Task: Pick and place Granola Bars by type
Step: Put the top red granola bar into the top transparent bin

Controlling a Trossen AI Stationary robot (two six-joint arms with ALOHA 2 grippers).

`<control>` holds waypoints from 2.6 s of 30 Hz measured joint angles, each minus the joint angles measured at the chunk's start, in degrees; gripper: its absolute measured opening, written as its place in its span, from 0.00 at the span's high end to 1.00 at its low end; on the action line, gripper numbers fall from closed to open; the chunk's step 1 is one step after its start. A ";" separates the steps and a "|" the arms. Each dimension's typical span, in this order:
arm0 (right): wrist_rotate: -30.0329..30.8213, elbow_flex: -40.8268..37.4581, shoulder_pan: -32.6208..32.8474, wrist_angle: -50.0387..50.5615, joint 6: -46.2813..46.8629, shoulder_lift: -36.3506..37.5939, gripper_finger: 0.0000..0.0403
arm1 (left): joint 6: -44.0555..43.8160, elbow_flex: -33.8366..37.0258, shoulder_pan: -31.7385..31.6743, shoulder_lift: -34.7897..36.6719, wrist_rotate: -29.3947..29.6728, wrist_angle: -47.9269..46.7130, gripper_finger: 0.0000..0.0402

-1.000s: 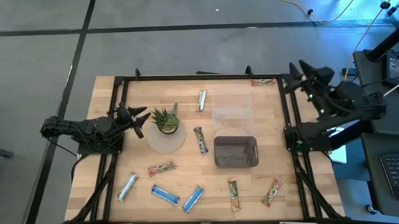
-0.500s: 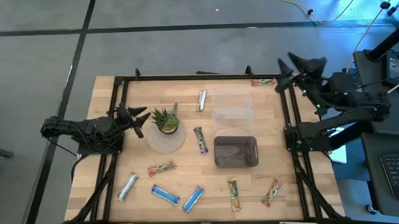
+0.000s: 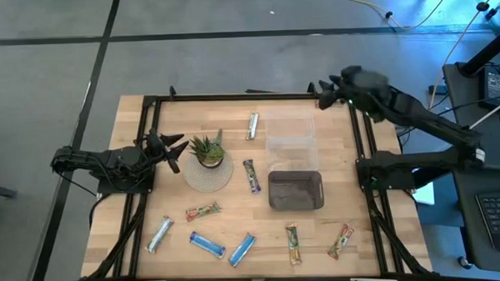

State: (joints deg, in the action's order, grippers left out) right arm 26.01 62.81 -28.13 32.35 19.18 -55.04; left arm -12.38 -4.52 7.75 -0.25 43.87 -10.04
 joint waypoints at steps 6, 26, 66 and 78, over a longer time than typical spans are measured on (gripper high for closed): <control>-16.64 0.00 -15.44 8.01 6.13 -11.15 0.49 | -0.39 0.00 -0.01 0.00 -0.01 0.00 0.61; -18.15 0.00 -31.69 6.71 1.46 -40.59 0.49 | -0.39 0.01 -0.01 0.00 -0.01 -0.01 0.61; -22.27 0.15 -31.96 5.52 -12.28 -49.78 0.49 | -0.37 -0.02 0.02 0.00 0.16 -0.04 0.61; -24.67 0.11 -29.41 10.10 -2.58 -49.82 0.49 | -0.37 0.00 -0.01 0.02 0.16 -0.04 0.61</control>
State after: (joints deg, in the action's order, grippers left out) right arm 1.33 62.92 -57.54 42.45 16.60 -104.86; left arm -12.75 -4.52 7.75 -0.23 44.03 -10.09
